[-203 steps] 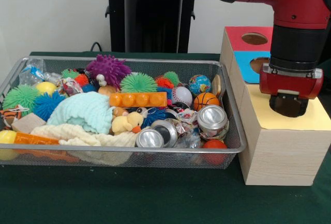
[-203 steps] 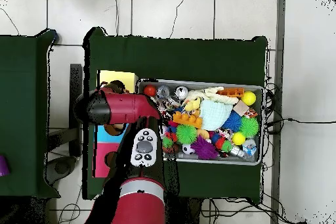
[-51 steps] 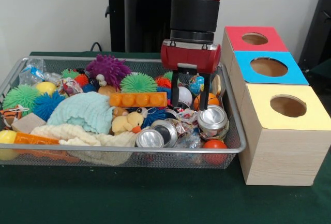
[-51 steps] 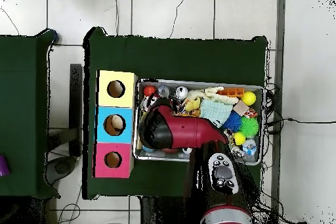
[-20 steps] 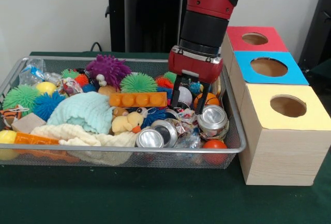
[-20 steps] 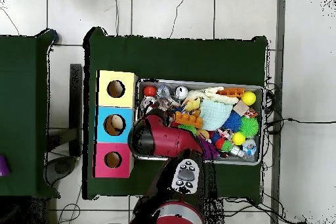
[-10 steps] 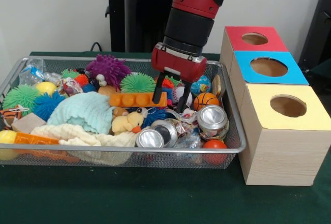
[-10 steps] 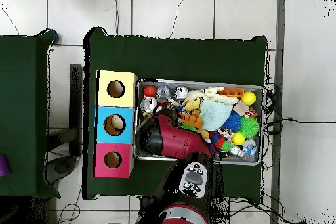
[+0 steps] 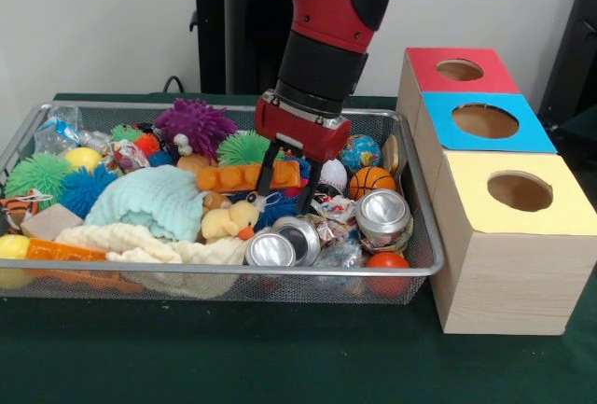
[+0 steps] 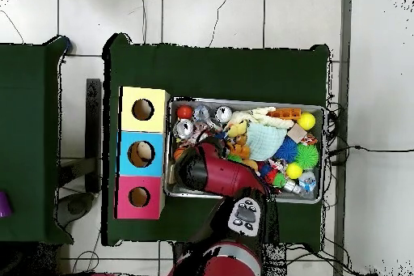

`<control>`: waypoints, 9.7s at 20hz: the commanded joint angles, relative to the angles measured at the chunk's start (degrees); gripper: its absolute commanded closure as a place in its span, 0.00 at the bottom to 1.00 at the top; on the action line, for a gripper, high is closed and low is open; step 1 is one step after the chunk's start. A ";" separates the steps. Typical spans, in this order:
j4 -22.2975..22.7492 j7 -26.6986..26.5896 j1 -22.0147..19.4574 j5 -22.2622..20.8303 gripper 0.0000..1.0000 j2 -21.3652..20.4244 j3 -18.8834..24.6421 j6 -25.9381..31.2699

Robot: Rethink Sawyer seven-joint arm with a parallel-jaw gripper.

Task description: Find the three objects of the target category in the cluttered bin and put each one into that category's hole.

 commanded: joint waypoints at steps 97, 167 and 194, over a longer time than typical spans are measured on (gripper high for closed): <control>-0.69 12.31 6.84 21.50 0.00 7.67 5.14 -8.70; 12.81 10.32 -3.73 13.33 0.00 -1.22 18.91 -7.48; 14.11 8.80 5.13 17.67 1.00 -11.18 8.62 6.79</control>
